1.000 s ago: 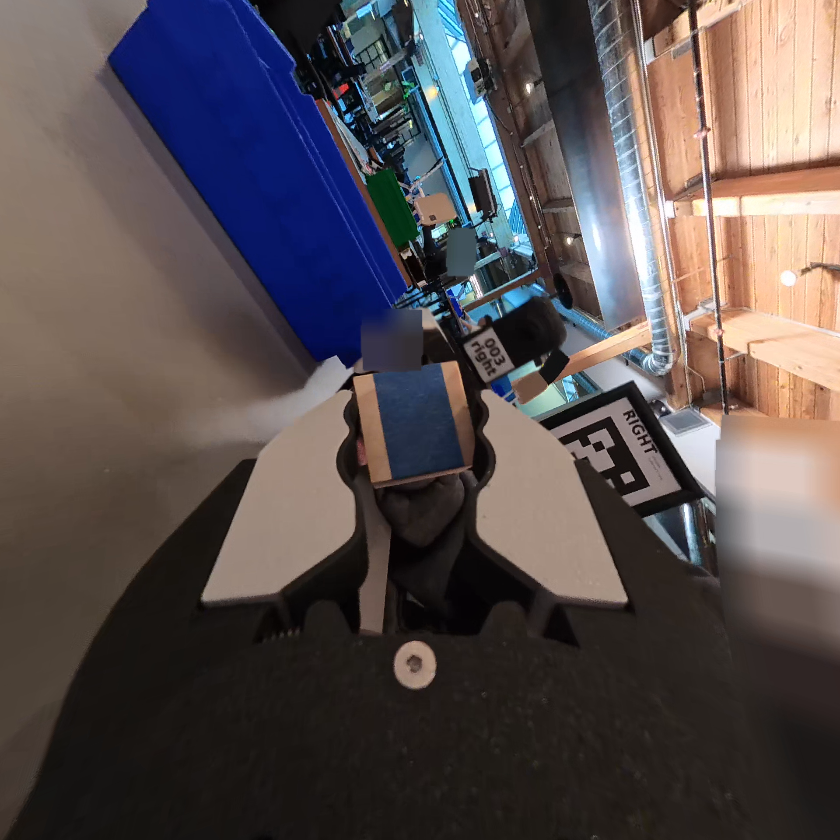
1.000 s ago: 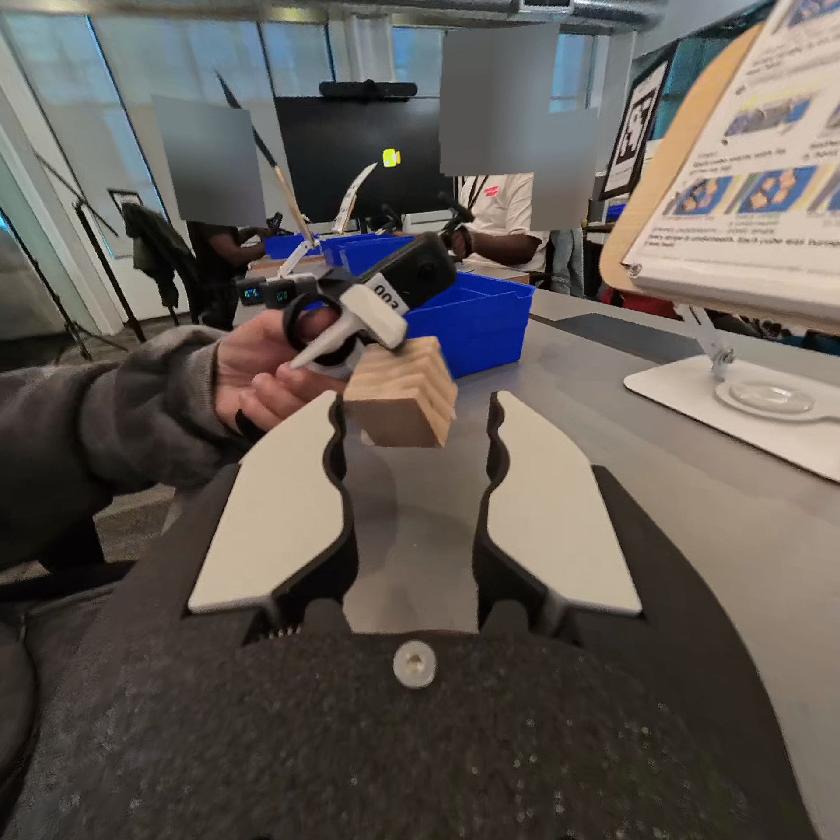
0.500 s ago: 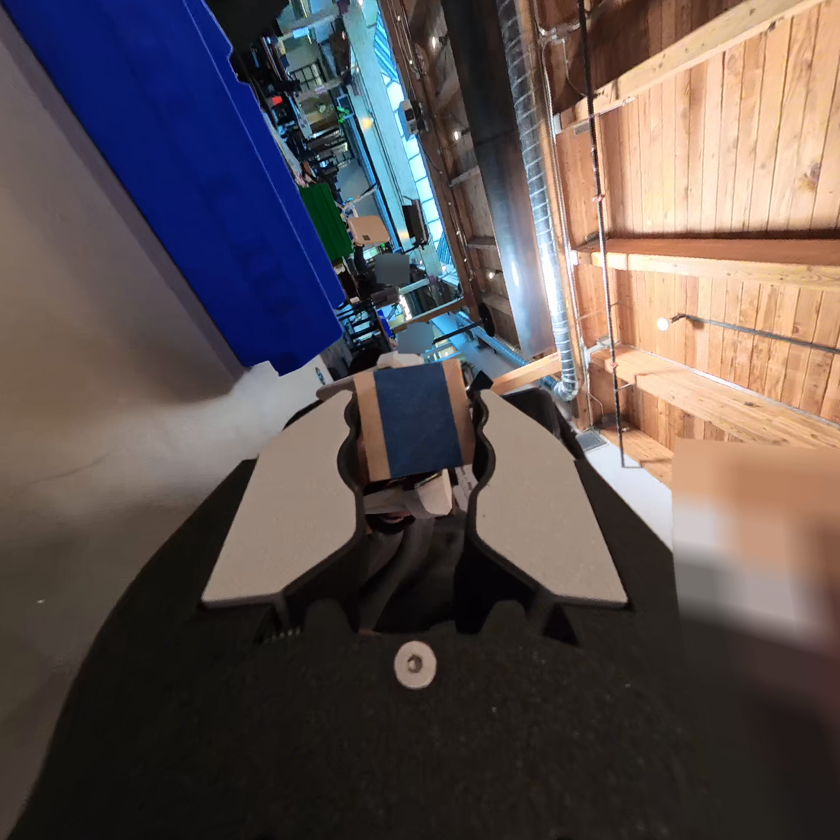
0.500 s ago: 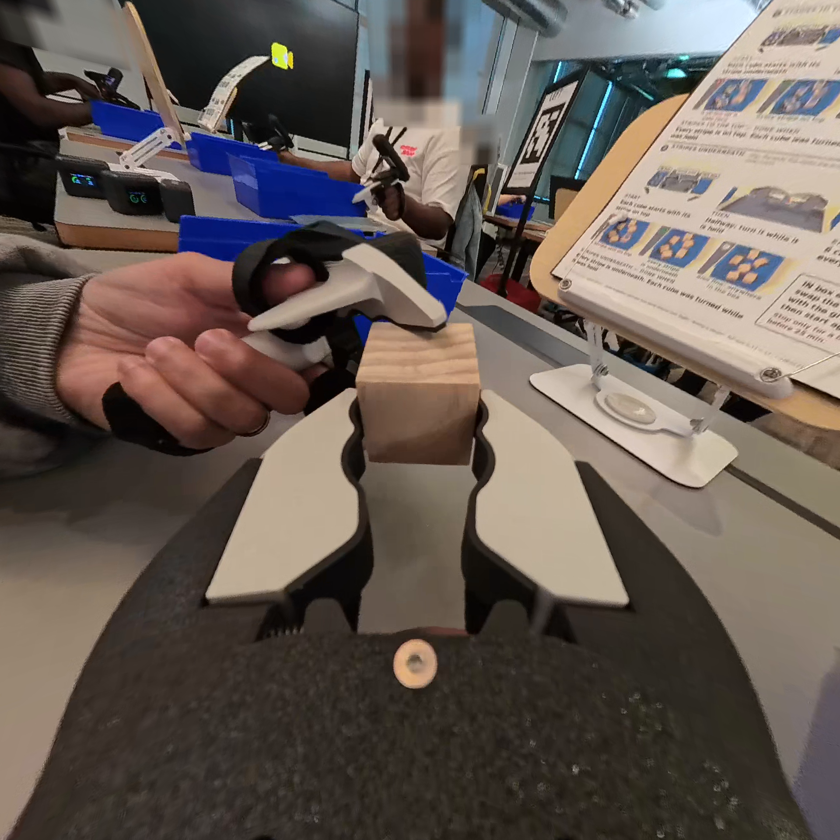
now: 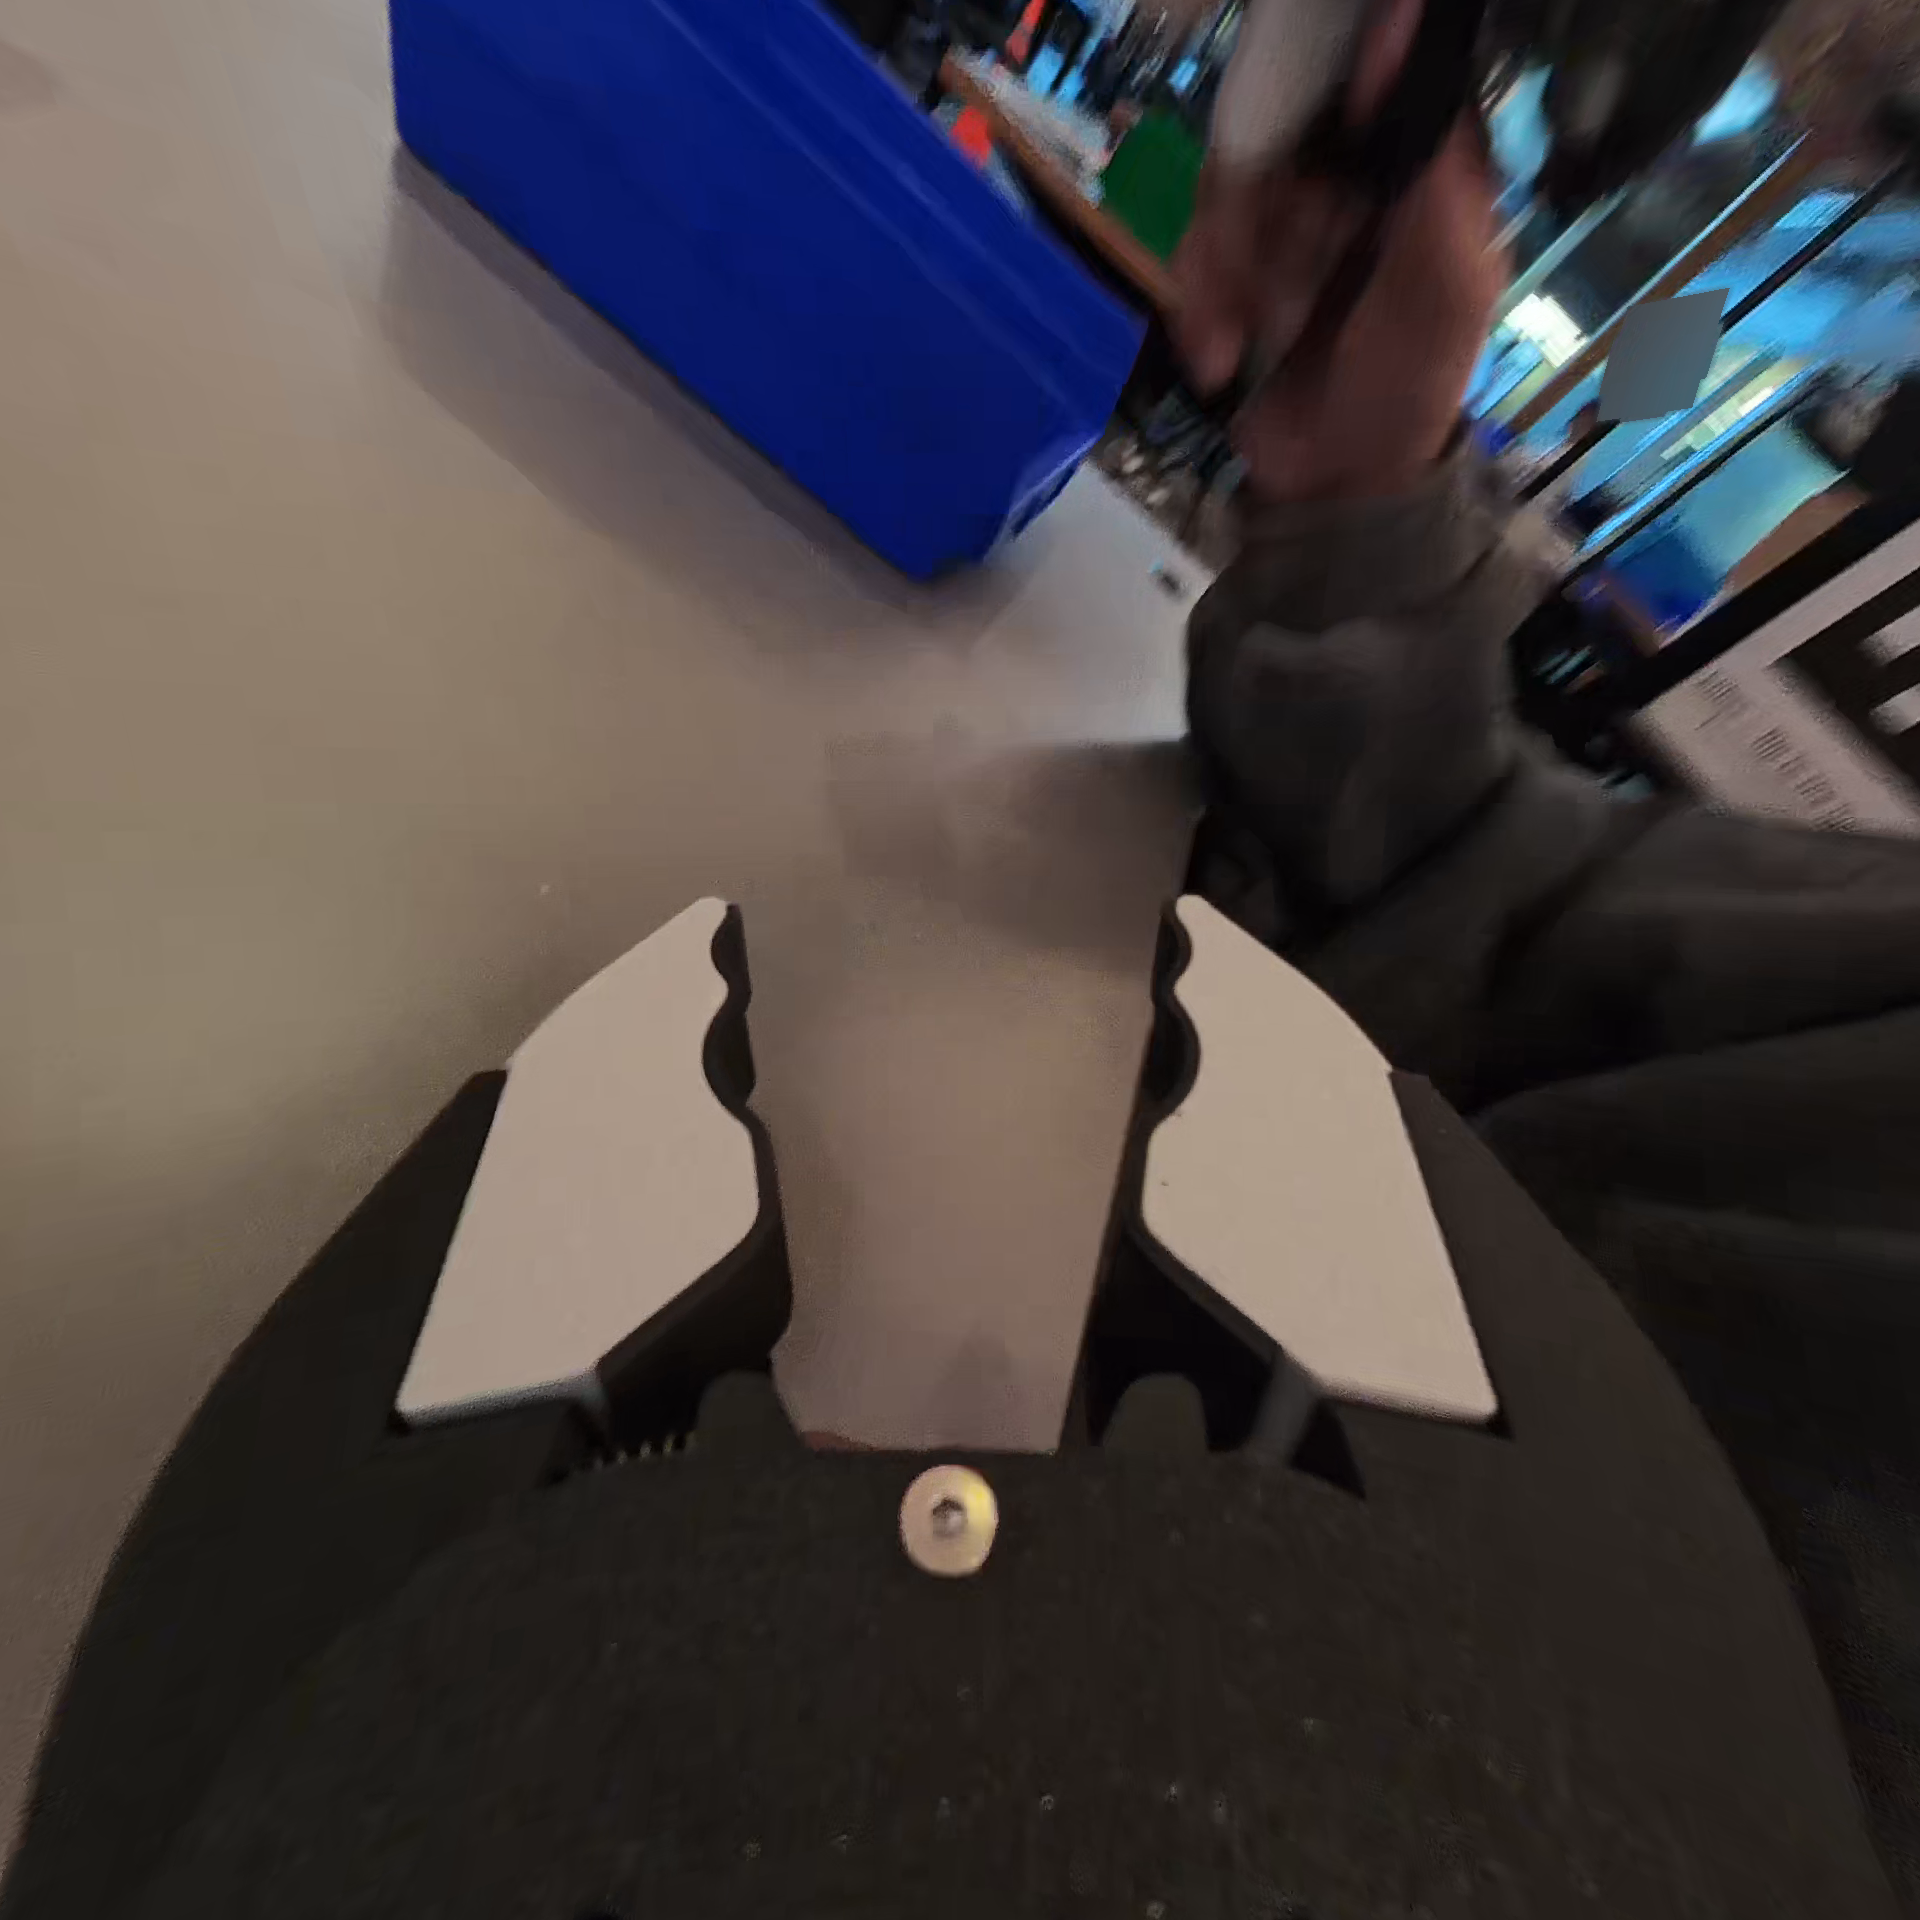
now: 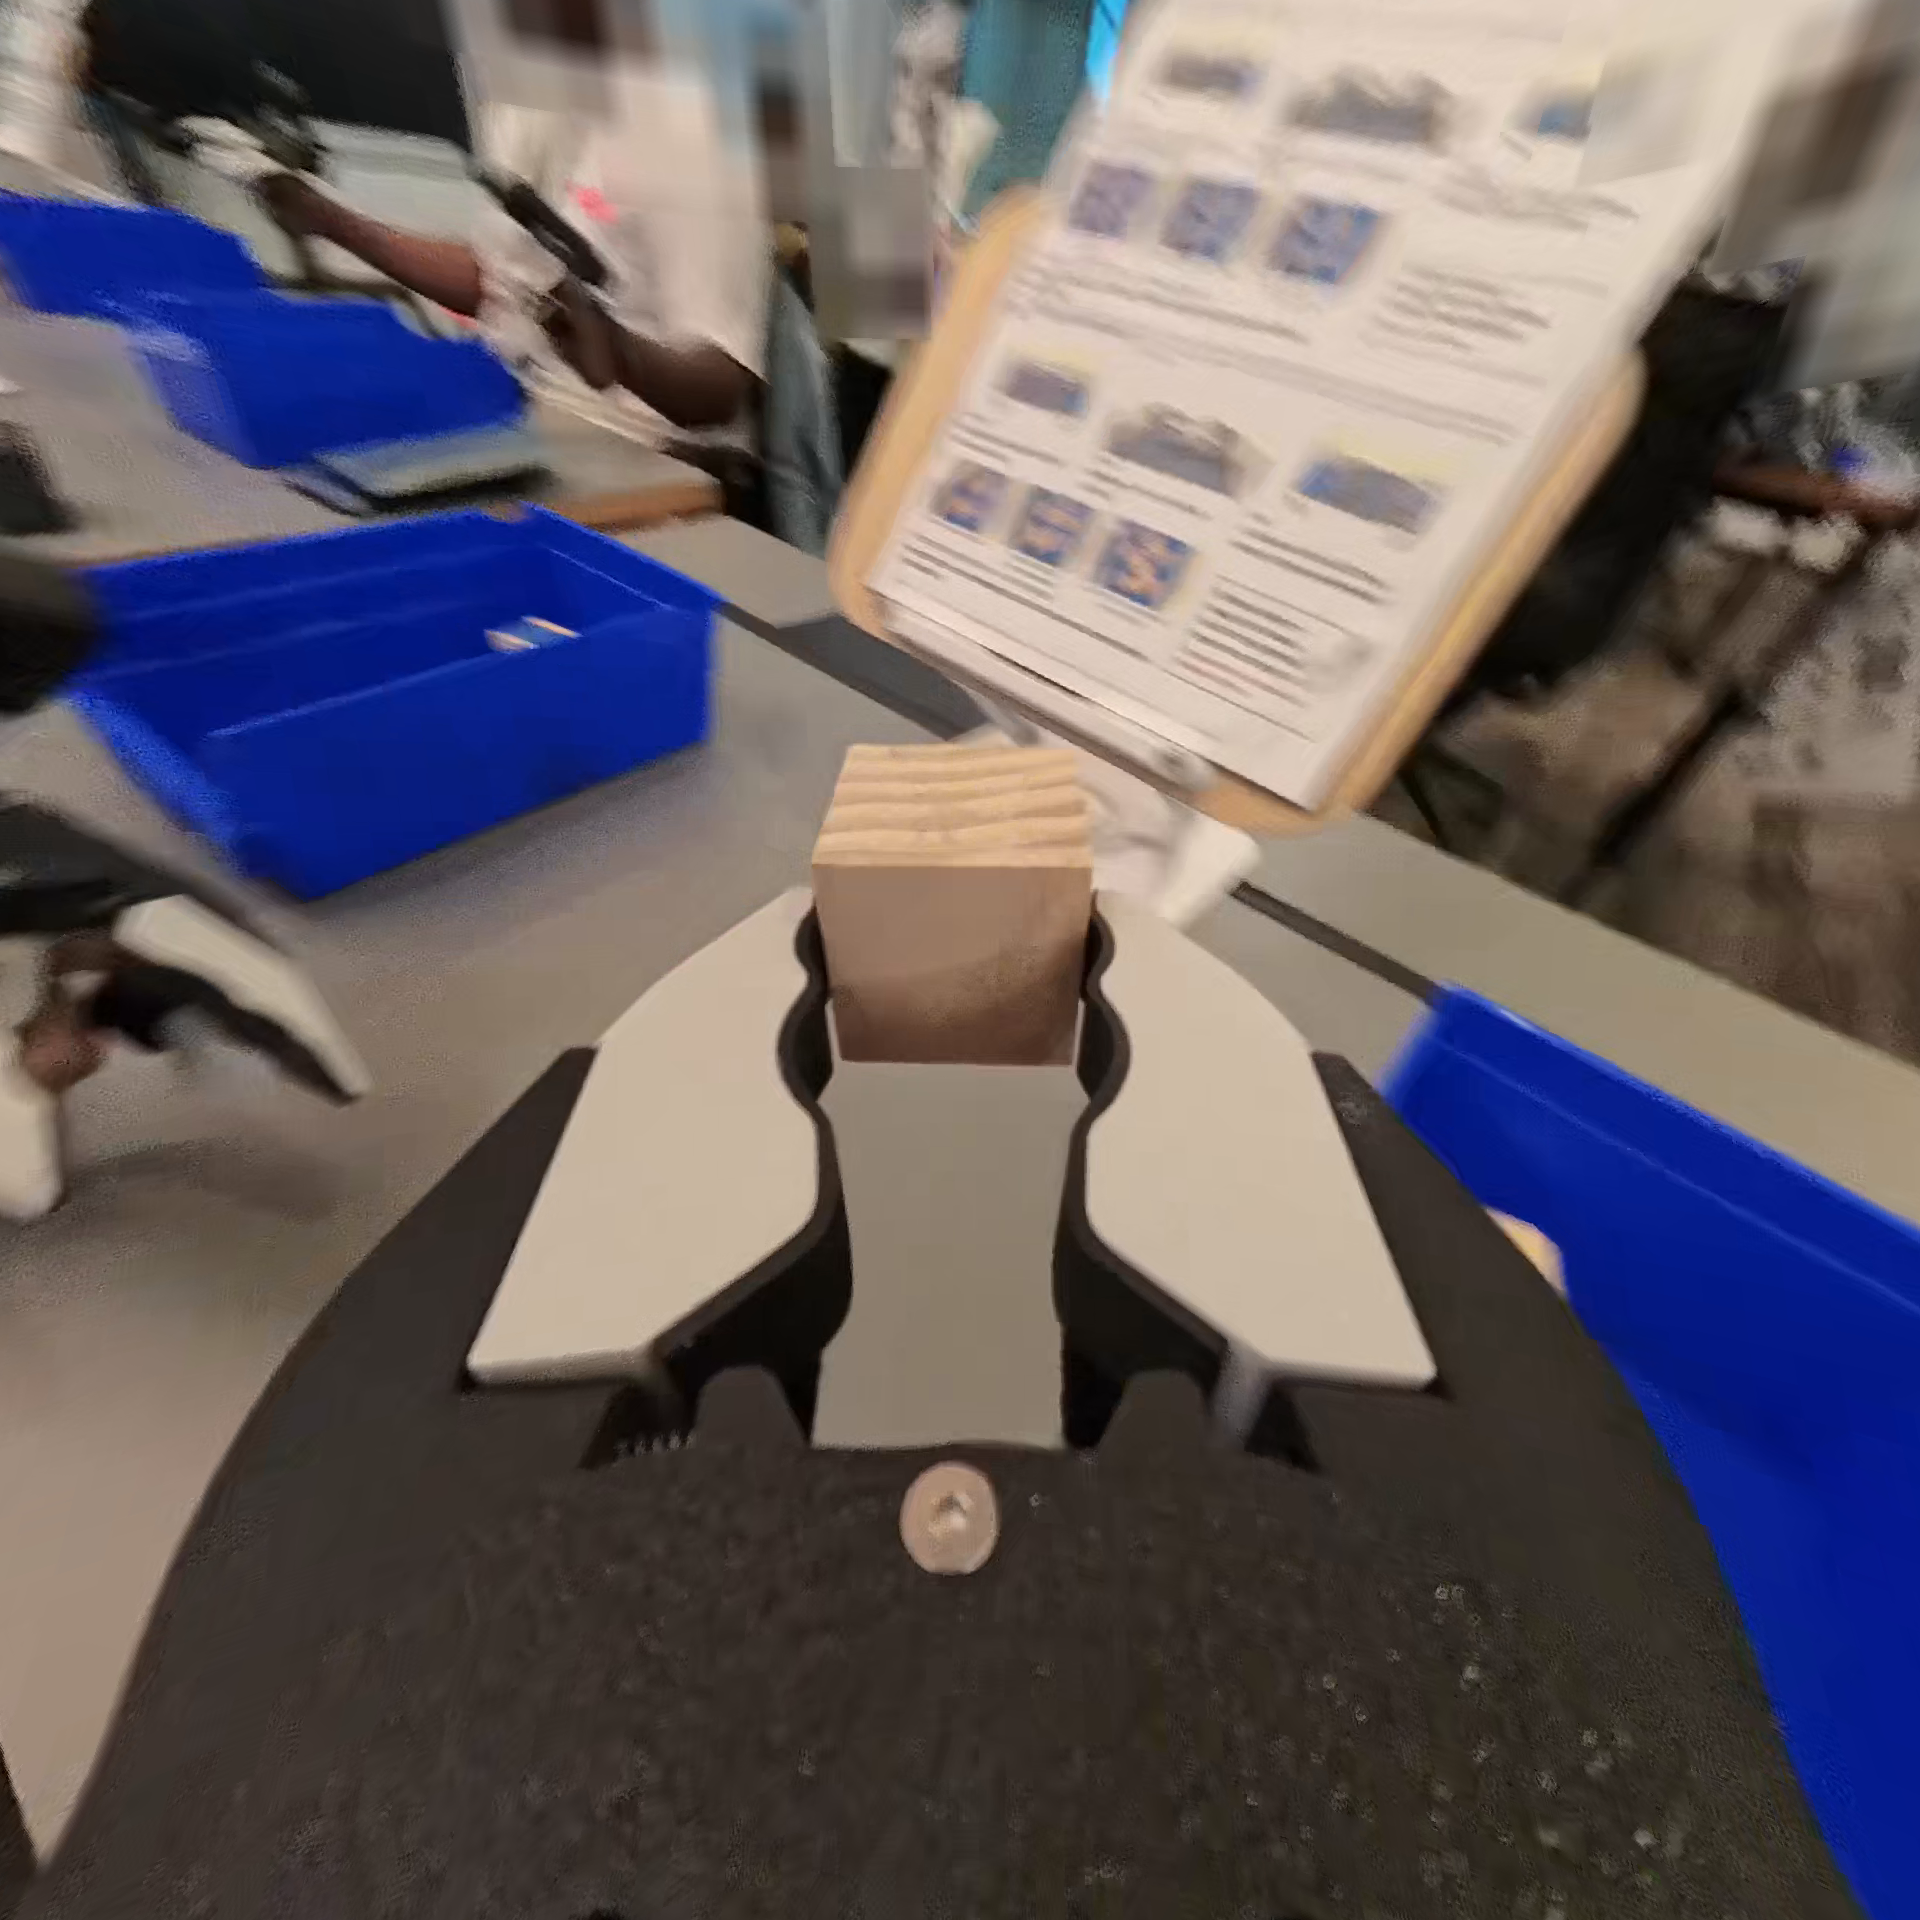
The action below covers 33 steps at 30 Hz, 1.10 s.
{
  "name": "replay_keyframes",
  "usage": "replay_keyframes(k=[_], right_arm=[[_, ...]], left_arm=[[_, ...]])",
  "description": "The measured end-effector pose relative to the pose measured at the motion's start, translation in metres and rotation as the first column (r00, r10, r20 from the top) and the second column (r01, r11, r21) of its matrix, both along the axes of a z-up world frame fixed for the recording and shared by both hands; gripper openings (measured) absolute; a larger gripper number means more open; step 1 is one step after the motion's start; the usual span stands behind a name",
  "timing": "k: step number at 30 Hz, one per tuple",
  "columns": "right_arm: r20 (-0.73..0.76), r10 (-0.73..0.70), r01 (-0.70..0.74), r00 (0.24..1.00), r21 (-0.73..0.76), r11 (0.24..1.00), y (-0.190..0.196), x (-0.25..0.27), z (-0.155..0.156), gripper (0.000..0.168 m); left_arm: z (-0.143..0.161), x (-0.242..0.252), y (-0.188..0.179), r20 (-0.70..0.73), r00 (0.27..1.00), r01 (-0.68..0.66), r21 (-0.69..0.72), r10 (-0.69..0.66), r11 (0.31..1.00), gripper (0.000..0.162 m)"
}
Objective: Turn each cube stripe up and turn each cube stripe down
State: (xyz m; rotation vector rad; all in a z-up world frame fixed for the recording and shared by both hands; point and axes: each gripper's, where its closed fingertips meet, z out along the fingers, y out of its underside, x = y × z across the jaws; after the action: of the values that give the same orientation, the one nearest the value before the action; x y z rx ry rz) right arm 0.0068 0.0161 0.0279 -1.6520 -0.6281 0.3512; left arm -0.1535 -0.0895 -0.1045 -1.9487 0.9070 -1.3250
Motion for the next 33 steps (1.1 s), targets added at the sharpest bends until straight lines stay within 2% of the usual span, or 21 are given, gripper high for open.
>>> replay_keyframes(k=[1,3,5,7,10,13,16,21,23,25,28,30,31,32,33], right_arm=[[0.005,-0.075,0.075,0.997,-0.054,0.996,0.009,0.025,0.005,0.045],[0.029,-0.204,0.205,0.979,-0.231,0.951,0.024,0.070,-0.004,0.045],[0.083,-0.318,0.325,0.944,-0.385,0.864,0.037,0.110,-0.027,0.045],[0.169,-0.386,0.412,0.907,-0.552,0.726,0.042,0.139,-0.067,0.045],[0.322,-0.293,0.430,0.900,-0.764,0.481,0.020,0.148,-0.131,0.045],[0.423,-0.178,0.459,0.889,-0.810,0.365,0.003,0.144,-0.169,0.045],[0.449,-0.110,0.461,0.887,-0.839,0.288,-0.010,0.140,-0.188,0.046],[0.471,-0.093,0.478,0.877,-0.838,0.263,-0.011,0.148,-0.201,0.046],[0.462,-0.099,0.469,0.881,-0.831,0.299,-0.007,0.149,-0.197,0.057],[0.442,-0.107,0.448,0.891,-0.812,0.374,-0.003,0.149,-0.180,0.059],[0.373,-0.189,0.409,0.908,-0.700,0.585,0.014,0.141,-0.125,0.060],[0.239,-0.183,0.288,0.954,-0.544,0.789,0.026,0.109,-0.075,0.058],[0.132,-0.135,0.180,0.982,-0.436,0.882,0.028,0.083,-0.050,0.057],[0.020,-0.045,0.049,0.999,-0.315,0.948,0.025,0.052,-0.028,0.055],[-0.074,0.058,-0.071,0.996,-0.192,0.979,0.018,0.021,-0.010,0.055]], left_arm=[[-0.008,-0.001,-0.004,-0.047,0.999,0.003,0.041,-0.001,0.999,0.073],[-0.020,-0.002,-0.011,-0.115,0.993,0.023,0.097,-0.011,0.995,0.072],[-0.024,-0.001,-0.014,-0.141,0.990,0.038,0.116,-0.022,0.992,0.071],[-0.021,0.000,-0.015,-0.129,0.991,0.048,0.111,-0.033,0.993,0.071],[-0.020,-0.001,-0.012,-0.119,0.992,0.047,0.099,-0.035,0.994,0.071],[-0.019,-0.002,-0.010,-0.103,0.994,0.047,0.069,-0.040,0.997,0.070],[-0.019,-0.001,-0.011,-0.094,0.994,0.055,0.035,-0.051,0.998,0.070],[-0.023,0.000,-0.011,-0.123,0.991,0.056,0.059,-0.049,0.997,0.070],[-0.026,0.001,-0.011,-0.143,0.989,0.057,0.067,-0.047,0.996,0.070],[-0.028,0.001,-0.011,-0.158,0.987,0.054,0.079,-0.041,0.995,0.070],[-0.030,-0.001,-0.010,-0.177,0.984,0.051,0.093,-0.034,0.994,0.070],[-0.029,-0.002,-0.007,-0.180,0.983,0.035,0.104,-0.016,0.994,0.070],[-0.029,-0.003,-0.006,-0.181,0.983,0.026,0.105,-0.007,0.994,0.070],[-0.029,-0.003,-0.005,-0.182,0.983,0.020,0.103,-0.001,0.994,0.070],[-0.030,-0.004,-0.004,-0.185,0.983,0.014,0.103,0.006,0.995,0.069]])
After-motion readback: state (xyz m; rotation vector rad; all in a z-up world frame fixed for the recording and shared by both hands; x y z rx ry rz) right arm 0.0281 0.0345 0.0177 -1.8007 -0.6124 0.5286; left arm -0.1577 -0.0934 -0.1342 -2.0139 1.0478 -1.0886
